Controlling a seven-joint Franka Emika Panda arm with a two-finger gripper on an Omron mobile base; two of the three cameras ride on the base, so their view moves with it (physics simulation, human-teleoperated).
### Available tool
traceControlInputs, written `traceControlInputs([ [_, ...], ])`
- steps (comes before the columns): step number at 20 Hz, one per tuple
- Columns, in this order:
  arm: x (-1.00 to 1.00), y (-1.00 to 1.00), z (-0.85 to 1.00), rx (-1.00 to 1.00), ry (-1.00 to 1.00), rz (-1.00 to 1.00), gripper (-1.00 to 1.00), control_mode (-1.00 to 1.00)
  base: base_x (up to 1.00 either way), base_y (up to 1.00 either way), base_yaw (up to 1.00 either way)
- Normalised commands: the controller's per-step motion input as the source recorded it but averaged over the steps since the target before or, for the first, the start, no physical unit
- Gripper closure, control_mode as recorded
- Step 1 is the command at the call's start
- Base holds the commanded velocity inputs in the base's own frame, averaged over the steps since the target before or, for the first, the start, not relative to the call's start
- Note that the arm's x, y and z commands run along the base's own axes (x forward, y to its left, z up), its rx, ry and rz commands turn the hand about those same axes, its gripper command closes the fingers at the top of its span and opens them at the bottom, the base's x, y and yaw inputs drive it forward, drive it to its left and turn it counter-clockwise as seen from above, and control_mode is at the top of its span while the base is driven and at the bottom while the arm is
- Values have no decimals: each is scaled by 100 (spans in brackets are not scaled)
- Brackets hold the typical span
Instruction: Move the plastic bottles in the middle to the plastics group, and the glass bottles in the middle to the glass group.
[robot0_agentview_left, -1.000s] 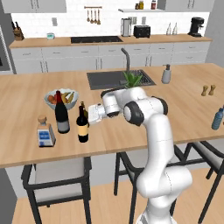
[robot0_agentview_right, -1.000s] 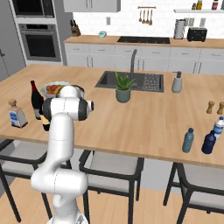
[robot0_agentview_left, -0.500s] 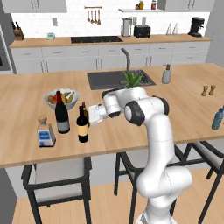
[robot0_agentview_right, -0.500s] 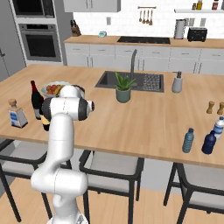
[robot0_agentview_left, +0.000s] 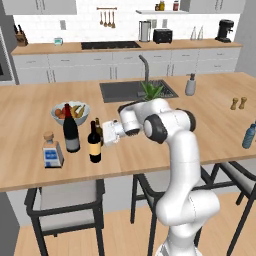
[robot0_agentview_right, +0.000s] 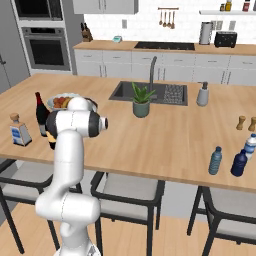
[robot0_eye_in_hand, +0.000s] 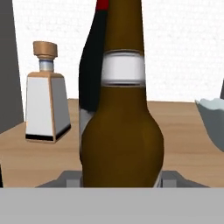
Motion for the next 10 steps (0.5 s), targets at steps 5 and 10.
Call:
traceControlInputs([
  [5, -8, -12, -30, 0, -4, 0, 100, -100, 0, 0, 0],
  [10, 9, -11, -21, 0, 0, 0, 100, -100, 0, 0, 0],
])
